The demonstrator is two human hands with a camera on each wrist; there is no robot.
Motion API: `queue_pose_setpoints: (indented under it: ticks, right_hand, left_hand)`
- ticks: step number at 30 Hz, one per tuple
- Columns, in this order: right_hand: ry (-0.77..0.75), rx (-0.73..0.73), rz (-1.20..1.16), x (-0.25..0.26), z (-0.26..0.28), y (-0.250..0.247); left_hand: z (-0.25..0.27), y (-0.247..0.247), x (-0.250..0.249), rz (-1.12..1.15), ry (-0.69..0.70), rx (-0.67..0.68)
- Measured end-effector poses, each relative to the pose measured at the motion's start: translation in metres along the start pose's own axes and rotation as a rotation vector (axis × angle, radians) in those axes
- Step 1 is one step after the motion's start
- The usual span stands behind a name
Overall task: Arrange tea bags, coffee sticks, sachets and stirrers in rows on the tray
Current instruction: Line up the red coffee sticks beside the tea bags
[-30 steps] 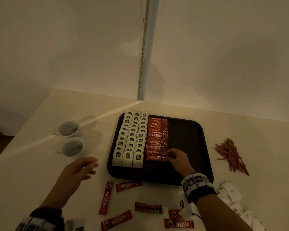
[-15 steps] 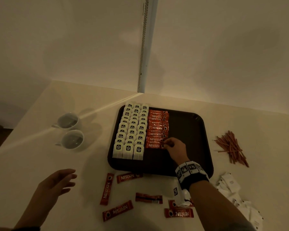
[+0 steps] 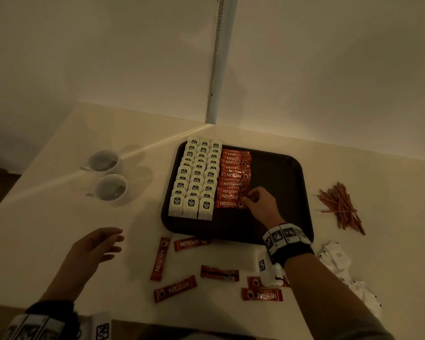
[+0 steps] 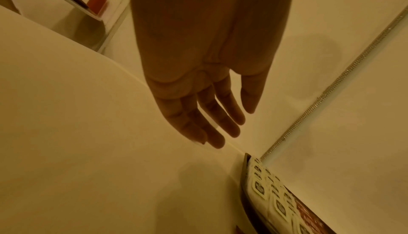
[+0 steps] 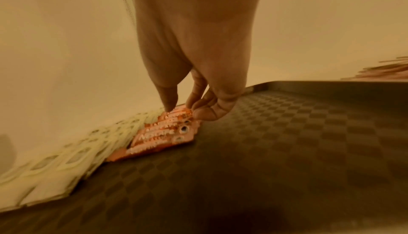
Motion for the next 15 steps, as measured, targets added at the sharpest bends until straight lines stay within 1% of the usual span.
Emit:
queue_pose_setpoints:
  ticks: [2,3,4,6,8,9,11,13,15]
  right_hand:
    - [-0.085,0.045,-0.002,0.013,0.007,-0.002]
    - [-0.137,0.105,0.017,0.02,0.013,0.001]
    - [-0.187,0.189,0.055,0.027,0.022,0.004]
    - [-0.26,0.405,0.182,0.034,0.048,0.018]
    - [-0.284,0.604,0.377,0.028,0.078,0.032]
    - [-0.293,0.667,0.493,0.02,0.092,0.036]
    - [-0.327,0.726,0.708,0.003,0.117,0.041]
    - [-0.343,0.727,0.878,-0.019,0.137,0.042]
    - [-0.333,0.702,0.963,-0.037,0.15,0.044]
  left_hand:
    - [-0.003,0.01,-0.005,-0.08,0.03,0.025]
    - [-0.006,0.017,-0.006,-0.151,0.047,0.05]
    - [-0.009,0.027,-0.009,-0.23,0.066,0.088]
    - [-0.013,0.05,-0.011,-0.39,0.116,0.187]
    - [-0.014,0.078,-0.016,-0.511,0.179,0.306]
    - [-0.013,0.093,-0.017,-0.552,0.207,0.363]
    - [-0.01,0.119,-0.019,-0.629,0.234,0.453]
    - [-0.007,0.137,-0.015,-0.74,0.216,0.521]
    - [-0.001,0.152,-0.002,-0.895,0.183,0.607]
Point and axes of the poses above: each hand's wrist, its own z-axis away from the middle knuckle, its own y-axis out of the palm, x = y × z, the point moved 9 cm from there along -z, towards the middle knuckle
